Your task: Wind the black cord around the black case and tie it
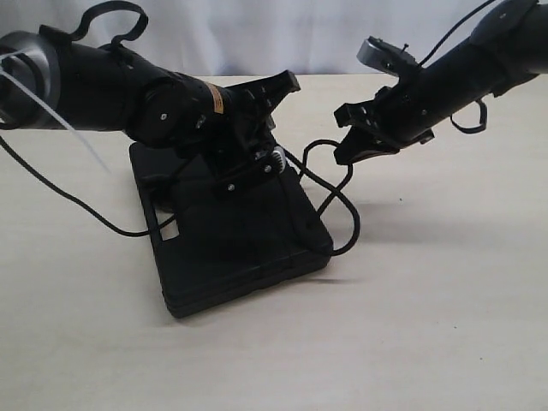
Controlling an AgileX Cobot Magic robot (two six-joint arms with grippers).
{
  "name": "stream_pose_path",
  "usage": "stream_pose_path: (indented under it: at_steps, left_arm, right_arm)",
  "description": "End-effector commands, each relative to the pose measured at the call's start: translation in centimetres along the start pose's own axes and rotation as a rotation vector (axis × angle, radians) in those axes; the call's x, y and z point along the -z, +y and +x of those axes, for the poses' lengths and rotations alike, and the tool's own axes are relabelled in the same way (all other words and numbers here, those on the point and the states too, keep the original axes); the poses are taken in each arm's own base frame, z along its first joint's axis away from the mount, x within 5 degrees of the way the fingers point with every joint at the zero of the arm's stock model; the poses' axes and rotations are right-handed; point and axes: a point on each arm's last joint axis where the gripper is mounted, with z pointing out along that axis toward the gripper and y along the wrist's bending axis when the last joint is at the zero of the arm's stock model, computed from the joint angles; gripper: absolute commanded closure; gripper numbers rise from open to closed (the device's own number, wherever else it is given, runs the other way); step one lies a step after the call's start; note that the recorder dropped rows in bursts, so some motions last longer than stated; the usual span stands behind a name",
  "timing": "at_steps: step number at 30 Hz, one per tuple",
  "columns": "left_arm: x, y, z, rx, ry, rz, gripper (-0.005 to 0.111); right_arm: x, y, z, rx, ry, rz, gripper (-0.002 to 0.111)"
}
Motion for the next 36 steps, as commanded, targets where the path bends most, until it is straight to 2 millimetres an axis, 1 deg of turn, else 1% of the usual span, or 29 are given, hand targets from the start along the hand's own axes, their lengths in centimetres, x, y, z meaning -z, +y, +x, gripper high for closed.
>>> stream_pose_path:
  at_steps: [1, 6, 9, 13, 19, 21, 26, 33, 36]
  left_arm:
    - [0.4, 0.7, 0.4, 0.018, 0.032, -0.054, 0.107]
    - [0.2, 1.0, 0.6, 0.091, 0.056, -0.102, 0.107]
    - [-0.4, 0.6, 0.3, 0.092, 0.047, -0.089, 0.107]
    - [-1.4, -0.1, -0.2, 0.086, 0.033, -0.072, 0.107]
    - [-2.5, -0.3, -0.2, 0.092, 0.063, -0.124, 0.107]
    - [-2.8, -0.6, -0.2, 0.095, 0.064, -0.122, 0.107]
    - [-3.8, -1.4, -0.7, 0.096, 0.049, -0.097, 0.107]
    - [-3.8, -1.2, -0.6, 0.096, 0.063, -0.123, 0.107]
    - [-3.8, -1.2, -0.6, 0.096, 0.063, -0.123, 0.107]
  right_arm:
    - [0.5, 0.7, 0.2, 0.02, 0.045, -0.045, 0.104]
    - [0.1, 0.8, 0.8, 0.001, 0.085, -0.084, 0.104]
    - [-0.1, 1.2, 1.3, 0.003, 0.105, -0.143, 0.104]
    - [-0.1, 1.3, 1.6, 0.006, 0.121, -0.159, 0.104]
    - [-0.7, 1.0, 2.7, -0.013, 0.164, -0.171, 0.102]
    - [-0.9, 1.0, 3.0, -0.016, 0.176, -0.177, 0.098]
    - [-1.2, 0.8, 3.6, -0.029, 0.196, -0.181, 0.081]
    - [-1.2, 0.8, 3.6, -0.029, 0.191, -0.177, 0.053]
    - [-1.2, 0.8, 3.6, -0.041, 0.189, -0.173, 0.047]
